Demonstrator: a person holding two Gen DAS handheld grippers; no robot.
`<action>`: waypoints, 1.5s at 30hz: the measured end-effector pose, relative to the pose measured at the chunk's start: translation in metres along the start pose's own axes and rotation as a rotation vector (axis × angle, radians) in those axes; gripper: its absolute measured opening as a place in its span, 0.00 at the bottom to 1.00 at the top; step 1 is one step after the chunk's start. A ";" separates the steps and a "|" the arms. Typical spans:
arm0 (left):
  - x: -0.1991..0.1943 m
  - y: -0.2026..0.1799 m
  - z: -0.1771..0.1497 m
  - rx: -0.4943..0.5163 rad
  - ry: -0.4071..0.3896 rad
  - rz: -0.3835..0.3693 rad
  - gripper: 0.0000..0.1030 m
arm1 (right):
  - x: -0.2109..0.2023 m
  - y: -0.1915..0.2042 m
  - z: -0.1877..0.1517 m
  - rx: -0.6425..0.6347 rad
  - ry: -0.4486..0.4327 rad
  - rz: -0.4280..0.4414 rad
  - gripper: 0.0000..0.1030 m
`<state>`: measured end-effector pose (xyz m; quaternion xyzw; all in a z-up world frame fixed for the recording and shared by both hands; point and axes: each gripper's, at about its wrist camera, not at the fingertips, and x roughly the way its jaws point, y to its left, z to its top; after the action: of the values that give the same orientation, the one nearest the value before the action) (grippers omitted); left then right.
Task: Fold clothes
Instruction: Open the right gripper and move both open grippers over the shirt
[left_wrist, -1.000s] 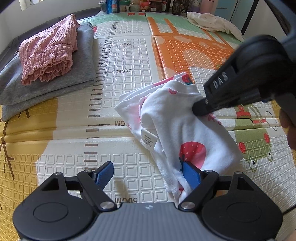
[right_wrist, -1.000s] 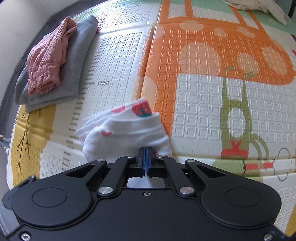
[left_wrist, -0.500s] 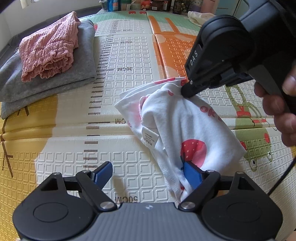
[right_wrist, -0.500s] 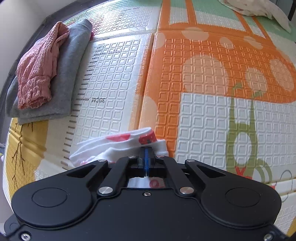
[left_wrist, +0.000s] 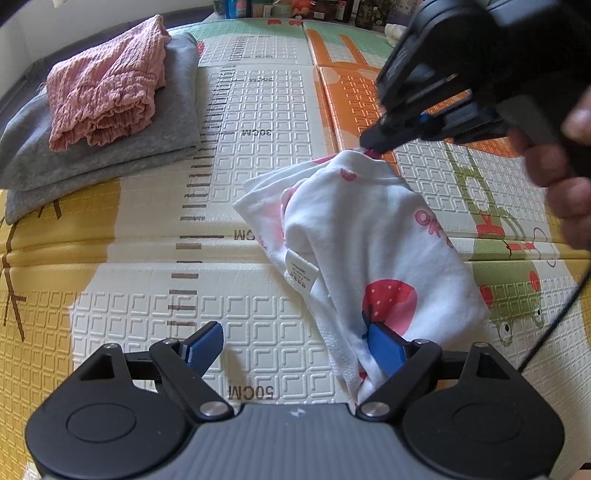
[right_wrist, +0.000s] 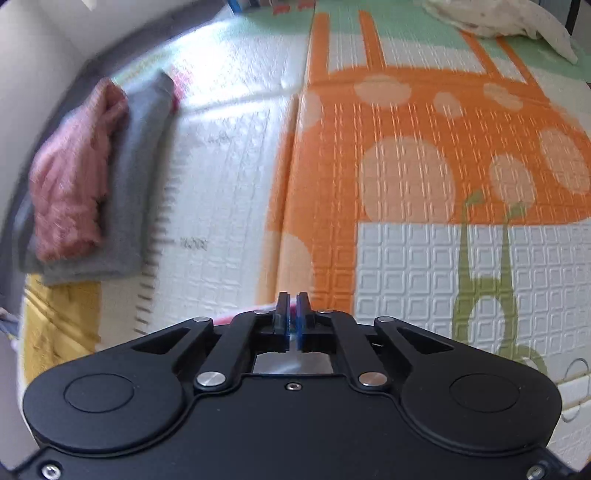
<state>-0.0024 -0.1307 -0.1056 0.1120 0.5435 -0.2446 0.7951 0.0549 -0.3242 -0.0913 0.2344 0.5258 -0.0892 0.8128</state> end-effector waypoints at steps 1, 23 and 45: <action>0.000 0.000 0.000 -0.004 0.001 0.000 0.85 | -0.006 0.000 0.000 -0.010 -0.013 0.006 0.04; -0.028 0.007 0.003 -0.066 -0.066 0.000 0.79 | -0.054 -0.046 -0.059 -0.103 0.000 0.058 0.42; 0.006 0.027 0.013 -0.241 0.029 -0.214 0.55 | -0.025 -0.051 -0.078 -0.071 0.100 0.118 0.41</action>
<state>0.0239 -0.1148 -0.1084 -0.0395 0.5892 -0.2592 0.7643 -0.0396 -0.3339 -0.1095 0.2401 0.5537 -0.0107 0.7973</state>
